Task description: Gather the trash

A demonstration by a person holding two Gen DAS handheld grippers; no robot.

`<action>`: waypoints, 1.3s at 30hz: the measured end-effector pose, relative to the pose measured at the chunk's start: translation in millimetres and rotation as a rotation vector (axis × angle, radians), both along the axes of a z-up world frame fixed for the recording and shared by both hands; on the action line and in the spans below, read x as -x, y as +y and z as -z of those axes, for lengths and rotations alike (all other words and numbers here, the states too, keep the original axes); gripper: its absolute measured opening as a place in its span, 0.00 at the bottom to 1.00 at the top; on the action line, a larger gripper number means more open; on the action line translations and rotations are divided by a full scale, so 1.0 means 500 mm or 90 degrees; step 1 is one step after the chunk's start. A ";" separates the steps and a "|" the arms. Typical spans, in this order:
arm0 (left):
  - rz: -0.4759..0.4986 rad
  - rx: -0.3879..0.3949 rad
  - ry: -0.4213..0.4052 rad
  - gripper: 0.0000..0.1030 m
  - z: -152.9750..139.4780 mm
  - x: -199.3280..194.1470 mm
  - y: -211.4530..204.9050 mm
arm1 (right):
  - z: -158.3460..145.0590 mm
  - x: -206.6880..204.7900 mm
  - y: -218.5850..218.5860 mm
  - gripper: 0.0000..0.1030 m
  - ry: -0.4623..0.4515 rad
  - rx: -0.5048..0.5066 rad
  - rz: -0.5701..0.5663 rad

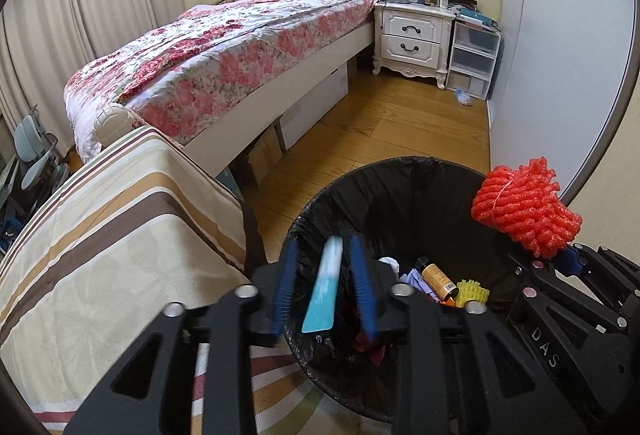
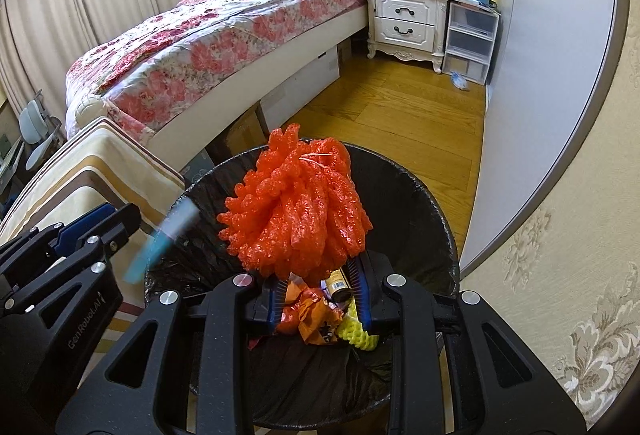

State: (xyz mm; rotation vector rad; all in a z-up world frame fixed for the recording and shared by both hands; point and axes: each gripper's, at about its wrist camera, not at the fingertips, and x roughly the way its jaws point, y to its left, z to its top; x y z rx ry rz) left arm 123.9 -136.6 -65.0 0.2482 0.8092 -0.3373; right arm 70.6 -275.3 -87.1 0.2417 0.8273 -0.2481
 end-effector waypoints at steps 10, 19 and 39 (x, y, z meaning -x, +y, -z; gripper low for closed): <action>-0.006 0.000 -0.016 0.61 -0.007 0.005 0.002 | 0.005 -0.004 -0.012 0.41 -0.002 -0.001 0.014; -0.015 0.004 -0.029 0.67 -0.024 0.013 0.011 | -0.006 0.004 -0.013 0.54 -0.010 0.011 0.027; -0.066 0.024 -0.070 0.75 -0.070 0.074 0.104 | -0.048 0.070 0.040 0.75 -0.034 0.050 0.017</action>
